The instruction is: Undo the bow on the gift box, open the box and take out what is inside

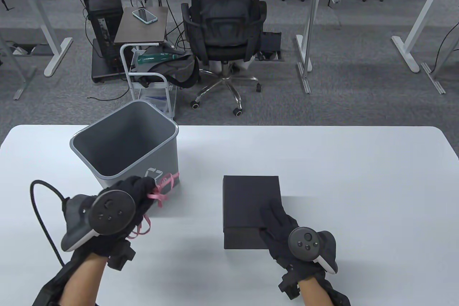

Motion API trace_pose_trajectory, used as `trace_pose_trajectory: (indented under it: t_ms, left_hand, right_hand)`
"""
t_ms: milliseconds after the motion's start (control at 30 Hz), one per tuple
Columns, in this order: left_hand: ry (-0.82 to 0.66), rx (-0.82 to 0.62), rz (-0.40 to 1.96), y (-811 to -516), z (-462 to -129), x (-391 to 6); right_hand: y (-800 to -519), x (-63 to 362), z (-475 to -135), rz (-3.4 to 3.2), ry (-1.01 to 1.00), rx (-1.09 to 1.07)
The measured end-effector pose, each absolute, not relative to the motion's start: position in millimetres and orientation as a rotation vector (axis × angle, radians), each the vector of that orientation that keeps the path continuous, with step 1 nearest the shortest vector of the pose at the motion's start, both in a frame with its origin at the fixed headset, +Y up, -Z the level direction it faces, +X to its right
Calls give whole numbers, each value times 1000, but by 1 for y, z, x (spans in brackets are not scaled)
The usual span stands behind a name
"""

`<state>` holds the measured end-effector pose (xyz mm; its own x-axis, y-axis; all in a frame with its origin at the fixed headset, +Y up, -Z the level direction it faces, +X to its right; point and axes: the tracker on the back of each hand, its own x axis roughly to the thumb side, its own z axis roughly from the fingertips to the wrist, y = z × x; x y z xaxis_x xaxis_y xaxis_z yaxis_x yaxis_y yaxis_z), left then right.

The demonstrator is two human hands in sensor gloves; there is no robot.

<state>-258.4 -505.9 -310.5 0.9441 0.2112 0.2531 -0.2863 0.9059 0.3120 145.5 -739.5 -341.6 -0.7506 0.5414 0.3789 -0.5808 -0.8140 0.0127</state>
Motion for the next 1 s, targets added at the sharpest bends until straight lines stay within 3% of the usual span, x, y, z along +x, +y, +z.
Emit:
trace_pose_trajectory:
  t_ms: [233,467,700,800,900,1000]
  left_hand:
    - [-65,533,447,-477,-353,-291]
    - [102,499,601,-473,-422,-319]
    - [307,290,540,-513,-489,-335]
    - [354,190,572,-518,-502,-336]
    - [422,-62,561,-521,-514,-336]
    - [448,-140,509,-525,-517,-335]
  right_hand:
    - [-740,146,-342,2477,-140,493]
    - [-739,146,-342,2483,-125,487]
    - [-737,145,-342,2489,-112,483]
    - [-737,145,-343,2489,-113,487]
    - [-738,145,-343,2488,-119,487]
    - [-739,145,-343,2483,-117,481]
